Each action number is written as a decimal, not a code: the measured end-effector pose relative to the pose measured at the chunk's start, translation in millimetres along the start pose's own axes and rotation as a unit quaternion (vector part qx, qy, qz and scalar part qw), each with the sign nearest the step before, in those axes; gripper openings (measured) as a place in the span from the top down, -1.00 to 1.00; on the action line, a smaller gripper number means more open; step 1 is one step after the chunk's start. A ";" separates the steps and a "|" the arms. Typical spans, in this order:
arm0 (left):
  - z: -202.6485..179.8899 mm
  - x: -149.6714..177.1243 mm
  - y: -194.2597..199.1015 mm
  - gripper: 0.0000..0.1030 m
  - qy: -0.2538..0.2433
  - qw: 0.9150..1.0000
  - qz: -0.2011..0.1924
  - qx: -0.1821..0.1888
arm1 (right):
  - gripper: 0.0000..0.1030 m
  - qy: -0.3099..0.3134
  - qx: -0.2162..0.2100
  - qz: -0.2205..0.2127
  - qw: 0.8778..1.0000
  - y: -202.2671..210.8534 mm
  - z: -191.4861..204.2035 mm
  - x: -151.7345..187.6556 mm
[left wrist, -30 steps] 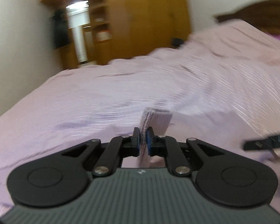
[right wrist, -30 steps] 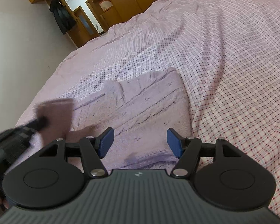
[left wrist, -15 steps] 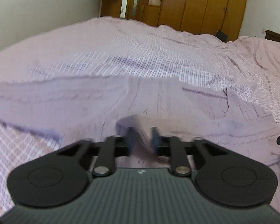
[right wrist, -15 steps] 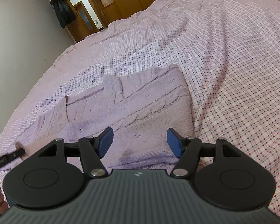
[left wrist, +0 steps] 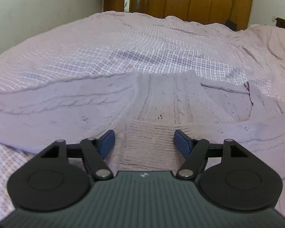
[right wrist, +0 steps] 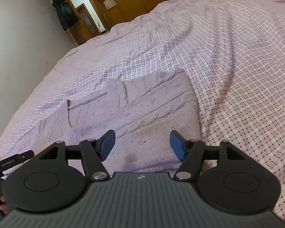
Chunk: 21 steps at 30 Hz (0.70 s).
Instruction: Fold small clothes
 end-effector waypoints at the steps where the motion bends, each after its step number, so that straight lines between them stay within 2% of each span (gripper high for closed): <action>1: -2.8 0.3 0.1 -0.07 -0.004 1.000 -0.007 0.004 | -0.37 0.001 0.004 -0.001 1.000 -1.8 -0.1 -0.1; 2: -6.1 0.7 0.8 0.52 -0.013 1.000 -0.011 0.007 | -0.37 0.002 0.007 -0.002 1.000 -3.2 -0.3 -0.3; 3: -9.6 0.6 0.8 0.73 -0.021 1.000 -0.012 0.014 | -0.37 0.003 0.009 -0.003 1.000 -4.5 0.0 -0.2; 5: -16.7 -3.7 3.2 0.74 -0.028 0.999 -0.027 0.023 | -0.37 0.007 0.012 -0.004 1.000 -6.4 1.3 0.5; 7: -21.7 -14.2 14.0 0.75 -0.045 0.997 -0.063 0.023 | -0.37 0.015 0.016 -0.007 1.000 -7.0 3.1 0.8; 10: -19.3 -34.2 25.1 0.75 -0.035 0.994 -0.101 0.021 | -0.37 0.023 0.025 -0.011 0.999 -7.1 4.0 1.3; 13: -16.2 -42.1 15.5 0.75 -0.034 0.995 -0.091 0.007 | -0.37 0.030 0.033 -0.016 0.999 -8.5 4.6 1.4; 16: -18.8 -31.3 -6.0 0.69 -0.057 0.998 -0.031 -0.002 | -0.37 0.036 0.040 -0.017 0.998 -10.2 5.5 2.2; 17: -18.3 -27.5 -10.3 0.61 -0.062 0.998 -0.014 -0.007 | -0.37 0.041 0.042 -0.017 0.998 -10.9 6.0 2.8; 19: -13.2 -18.5 -12.9 0.36 -0.065 0.998 -0.003 -0.022 | -0.37 0.050 0.046 -0.015 0.998 -11.9 7.0 3.5; 21: -7.0 -14.2 -7.3 -0.17 -0.059 0.998 -0.010 -0.032 | -0.38 0.057 0.049 -0.015 0.997 -12.4 8.9 4.2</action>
Point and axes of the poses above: each gripper's, at about its wrist camera, not at the fingertips, and y roughly against the way its jaws point, z to its left, x to its underside, the point moved 5 cm from there along -y, roughly the way its jaws point, and after that the axes turned 2 degrees about y, right-handed, at the moved point
